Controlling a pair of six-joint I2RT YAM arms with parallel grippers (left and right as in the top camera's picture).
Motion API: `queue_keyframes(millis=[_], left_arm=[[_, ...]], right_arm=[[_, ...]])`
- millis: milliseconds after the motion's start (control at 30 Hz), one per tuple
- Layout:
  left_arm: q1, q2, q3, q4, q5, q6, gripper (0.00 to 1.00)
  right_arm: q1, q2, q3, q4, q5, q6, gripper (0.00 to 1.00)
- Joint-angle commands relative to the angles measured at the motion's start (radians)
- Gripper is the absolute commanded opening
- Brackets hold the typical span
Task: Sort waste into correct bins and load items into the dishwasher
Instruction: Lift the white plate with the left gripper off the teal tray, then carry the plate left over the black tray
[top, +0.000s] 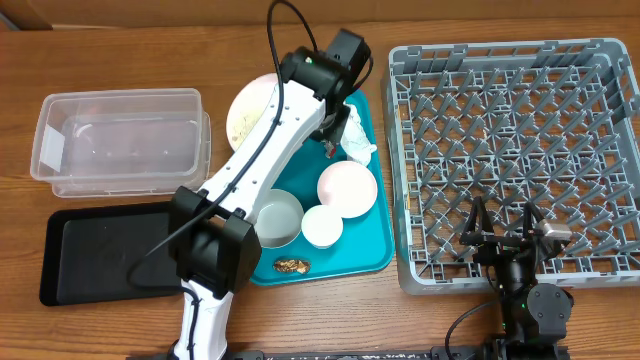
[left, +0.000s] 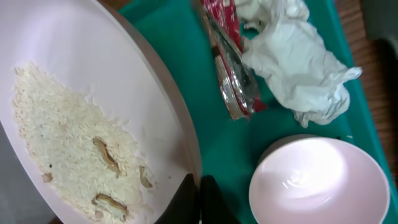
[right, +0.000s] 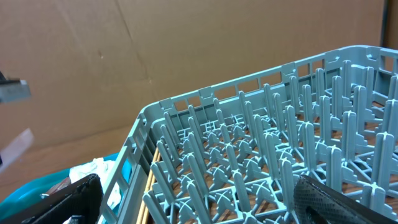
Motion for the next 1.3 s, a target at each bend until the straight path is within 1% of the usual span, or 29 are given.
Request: queue_keyframes(millis=[0, 67, 133, 267, 400, 500, 700, 800, 1000, 1133, 1267], left_arm=[[-0.003, -0.027, 0.101, -0.035, -0.036, -0.01, 0.04], [-0.003, -0.028, 0.135, -0.063, -0.036, -0.014, 0.04], [-0.003, -0.028, 0.183, -0.124, -0.044, -0.055, 0.04], [-0.003, -0.028, 0.234, -0.226, -0.122, -0.137, 0.04], [0.003, -0.029, 0.255, -0.312, -0.161, -0.199, 0.04], [0.027, -0.029, 0.255, -0.357, -0.161, -0.239, 0.04], [0.075, -0.031, 0.255, -0.357, -0.118, -0.253, 0.04], [0.105, -0.041, 0.255, -0.357, -0.074, -0.253, 0.04], [0.175, -0.114, 0.235, -0.357, -0.007, -0.245, 0.04], [0.212, -0.2, 0.175, -0.357, -0.005, -0.245, 0.04], [0.261, -0.302, 0.053, -0.357, -0.005, -0.249, 0.04]], right_arm=[[-0.003, -0.009, -0.011, 0.006, -0.006, -0.004, 1.0], [-0.003, -0.009, -0.011, 0.006, -0.006, -0.004, 1.0], [-0.003, -0.009, -0.011, 0.006, -0.006, -0.004, 1.0], [-0.003, -0.009, -0.011, 0.006, -0.006, -0.004, 1.0], [-0.003, -0.009, -0.011, 0.006, -0.006, -0.004, 1.0], [-0.003, -0.009, -0.011, 0.006, -0.006, -0.004, 1.0], [-0.003, -0.009, -0.011, 0.006, -0.006, -0.004, 1.0], [-0.003, -0.009, -0.011, 0.006, -0.006, -0.004, 1.0], [-0.003, -0.009, -0.011, 0.006, -0.006, -0.004, 1.0], [-0.003, -0.009, -0.011, 0.006, -0.006, -0.004, 1.0], [-0.003, -0.009, -0.011, 0.006, -0.006, -0.004, 1.0]])
